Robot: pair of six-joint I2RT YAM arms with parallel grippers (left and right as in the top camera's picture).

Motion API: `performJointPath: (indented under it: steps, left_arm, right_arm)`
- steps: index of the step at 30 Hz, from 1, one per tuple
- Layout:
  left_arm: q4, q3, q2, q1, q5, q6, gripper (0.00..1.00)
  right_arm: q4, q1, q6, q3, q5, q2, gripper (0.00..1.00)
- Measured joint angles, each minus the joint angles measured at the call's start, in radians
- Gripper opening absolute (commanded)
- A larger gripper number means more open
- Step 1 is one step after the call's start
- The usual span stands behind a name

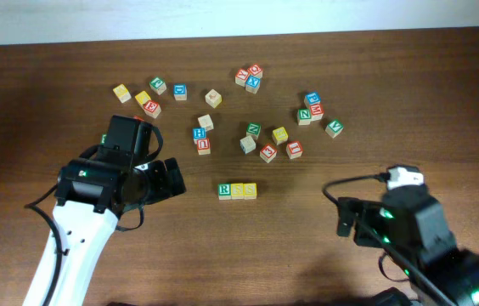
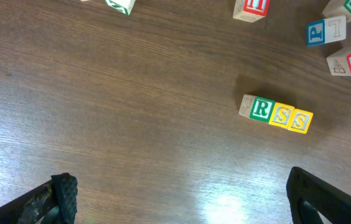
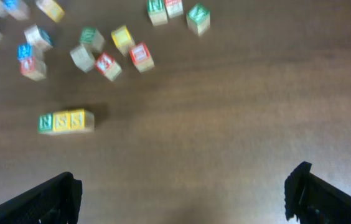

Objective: Spell out RSS

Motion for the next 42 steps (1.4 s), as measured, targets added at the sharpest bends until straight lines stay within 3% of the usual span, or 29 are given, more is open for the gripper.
performJointPath:
  steps: [7,19,28,37,42]
  left_arm:
    - [0.0,0.0,0.0,0.0,0.0,0.0,0.99]
    - [-0.002,0.0,0.0,0.0,-0.003,0.0,0.99]
    - [-0.002,0.0,0.0,0.0,-0.003,0.0,0.99]
    - [-0.001,0.0,0.0,0.0,-0.003,0.0,0.99]
    - [-0.002,0.0,0.0,0.0,-0.003,0.0,0.99]
  right_arm:
    - [0.257,-0.129,-0.181,-0.27,-0.121,-0.272,0.98]
    - [0.741,-0.159,-0.337,-0.746,-0.174,-0.579,0.98]
    - [0.847,-0.248,-0.384,-0.875,-0.177,-0.695,0.98]
    - [1.056,-0.31,-0.395,-0.958,-0.177,-0.699,0.98]
    - [1.068,-0.351,-0.42,-0.975,-0.181,-0.699,0.98]
